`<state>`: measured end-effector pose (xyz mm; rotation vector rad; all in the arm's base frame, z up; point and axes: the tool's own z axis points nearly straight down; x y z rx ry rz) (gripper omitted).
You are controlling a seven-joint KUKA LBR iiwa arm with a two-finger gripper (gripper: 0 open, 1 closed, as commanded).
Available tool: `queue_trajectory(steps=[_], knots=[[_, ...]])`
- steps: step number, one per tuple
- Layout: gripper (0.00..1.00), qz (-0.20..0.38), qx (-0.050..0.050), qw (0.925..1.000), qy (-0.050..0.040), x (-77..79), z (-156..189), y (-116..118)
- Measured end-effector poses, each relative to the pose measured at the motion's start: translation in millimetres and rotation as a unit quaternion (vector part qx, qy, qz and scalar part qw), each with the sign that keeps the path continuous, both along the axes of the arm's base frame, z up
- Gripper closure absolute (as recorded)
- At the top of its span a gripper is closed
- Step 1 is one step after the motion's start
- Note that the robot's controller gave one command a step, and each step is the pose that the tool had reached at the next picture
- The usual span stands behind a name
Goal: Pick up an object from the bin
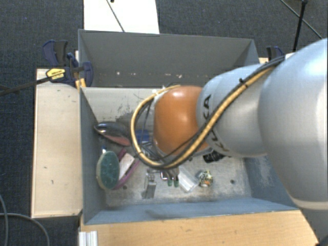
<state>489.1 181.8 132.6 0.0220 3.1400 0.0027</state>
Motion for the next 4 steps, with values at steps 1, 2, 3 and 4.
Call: queue_trajectory(steps=[1,2,3,4], knots=[[0.00,0.087,0.000,0.9962,-0.0026,31.3,-61,62],[1.00,0.085,0.002,0.9964,-0.0054,33.0,-58,63],[1.00,0.090,0.000,0.9959,-0.0043,17.1,94,35],[1.00,-0.098,-0.001,0.9952,0.0020,29.5,18,48]])
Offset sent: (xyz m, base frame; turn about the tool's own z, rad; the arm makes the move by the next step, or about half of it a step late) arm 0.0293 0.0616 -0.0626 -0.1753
